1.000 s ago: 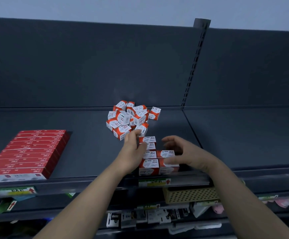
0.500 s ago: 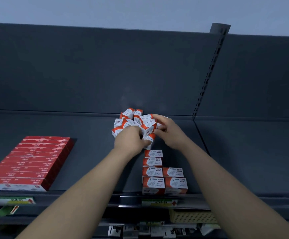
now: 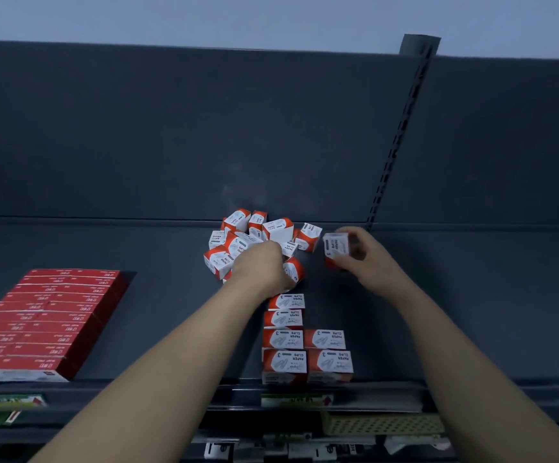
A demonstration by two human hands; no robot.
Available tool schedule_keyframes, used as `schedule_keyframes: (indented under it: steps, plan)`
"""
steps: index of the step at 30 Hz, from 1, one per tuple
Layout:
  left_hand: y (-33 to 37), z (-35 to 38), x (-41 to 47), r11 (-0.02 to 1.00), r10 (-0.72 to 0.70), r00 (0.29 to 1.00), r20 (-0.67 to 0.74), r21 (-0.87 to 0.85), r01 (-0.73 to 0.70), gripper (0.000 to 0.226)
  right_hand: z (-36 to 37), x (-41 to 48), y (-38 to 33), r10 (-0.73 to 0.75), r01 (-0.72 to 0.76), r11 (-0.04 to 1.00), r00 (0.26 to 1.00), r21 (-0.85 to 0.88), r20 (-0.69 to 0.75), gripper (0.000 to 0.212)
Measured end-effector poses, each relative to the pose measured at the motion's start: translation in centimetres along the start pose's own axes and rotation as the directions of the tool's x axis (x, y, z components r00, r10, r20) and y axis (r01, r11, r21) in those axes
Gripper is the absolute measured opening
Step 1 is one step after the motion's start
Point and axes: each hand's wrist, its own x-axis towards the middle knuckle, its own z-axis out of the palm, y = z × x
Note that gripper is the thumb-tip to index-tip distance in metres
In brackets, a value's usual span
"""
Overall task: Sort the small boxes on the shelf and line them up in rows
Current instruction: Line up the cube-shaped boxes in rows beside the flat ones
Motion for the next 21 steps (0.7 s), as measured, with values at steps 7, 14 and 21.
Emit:
schedule_keyframes:
  steps: [7,14,21]
  plan:
    - [1.3,-0.1,0.0,0.909,0.104,0.995,-0.003,-0.406,-0.096,0.008,-2.2,-3.1,1.9,0.174,-0.173,0.964,0.985,0.202,0.010,0.025]
    - [2.0,1.2,-1.0,0.846,0.298,0.954,0.032,-0.472,-0.249,0.021,-3.1,-5.1,3.2,0.204,-0.207,0.967,0.978,0.149,0.033,0.019]
    - [0.9,1.9,-1.6,0.860,0.345,0.932,0.110,-0.436,-0.266,0.024,-3.0,-7.2,2.8,0.156,-0.177,0.945,0.983,0.274,0.096,0.031]
